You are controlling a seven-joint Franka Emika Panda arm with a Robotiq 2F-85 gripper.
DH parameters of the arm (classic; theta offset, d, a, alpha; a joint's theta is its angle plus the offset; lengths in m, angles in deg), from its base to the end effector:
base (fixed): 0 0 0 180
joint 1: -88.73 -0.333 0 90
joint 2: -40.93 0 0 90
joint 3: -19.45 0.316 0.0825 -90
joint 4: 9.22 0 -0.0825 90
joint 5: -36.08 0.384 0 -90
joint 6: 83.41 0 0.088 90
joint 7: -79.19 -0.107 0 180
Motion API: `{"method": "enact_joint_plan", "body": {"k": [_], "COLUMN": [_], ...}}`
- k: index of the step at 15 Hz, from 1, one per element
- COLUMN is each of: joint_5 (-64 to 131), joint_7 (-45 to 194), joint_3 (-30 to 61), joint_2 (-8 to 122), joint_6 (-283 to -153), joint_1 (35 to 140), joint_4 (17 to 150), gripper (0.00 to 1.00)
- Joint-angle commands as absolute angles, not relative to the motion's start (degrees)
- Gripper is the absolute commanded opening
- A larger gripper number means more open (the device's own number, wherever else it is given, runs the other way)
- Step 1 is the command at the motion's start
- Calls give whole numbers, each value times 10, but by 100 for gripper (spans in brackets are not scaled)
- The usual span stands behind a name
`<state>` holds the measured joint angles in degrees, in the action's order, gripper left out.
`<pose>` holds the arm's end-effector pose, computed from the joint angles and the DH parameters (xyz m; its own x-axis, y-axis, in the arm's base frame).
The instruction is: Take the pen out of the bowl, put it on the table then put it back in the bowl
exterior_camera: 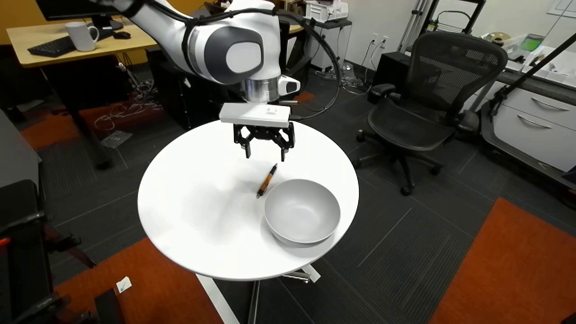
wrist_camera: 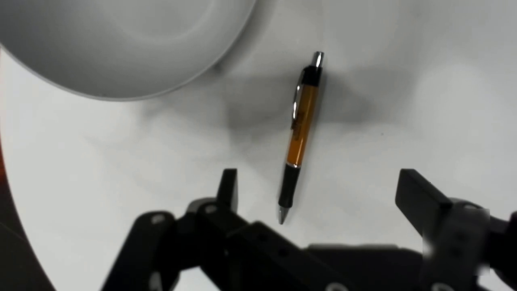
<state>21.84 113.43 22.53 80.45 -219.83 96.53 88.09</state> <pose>0.6724 -0.0615 0.1937 0.7750 0.6257 -0.0889 0.6320 -0.7681 0.1030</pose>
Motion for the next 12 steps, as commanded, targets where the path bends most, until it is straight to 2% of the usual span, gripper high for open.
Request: {"method": "enact_joint_plan", "body": {"k": [1, 12], "joint_5": [240, 280], "joint_7": [1177, 1240], "joint_3": [237, 243], "joint_2": [824, 888], "joint_6": [-2198, -2198], "joint_1": [984, 1002], "joint_4": [855, 797], "gripper": [100, 100]}}
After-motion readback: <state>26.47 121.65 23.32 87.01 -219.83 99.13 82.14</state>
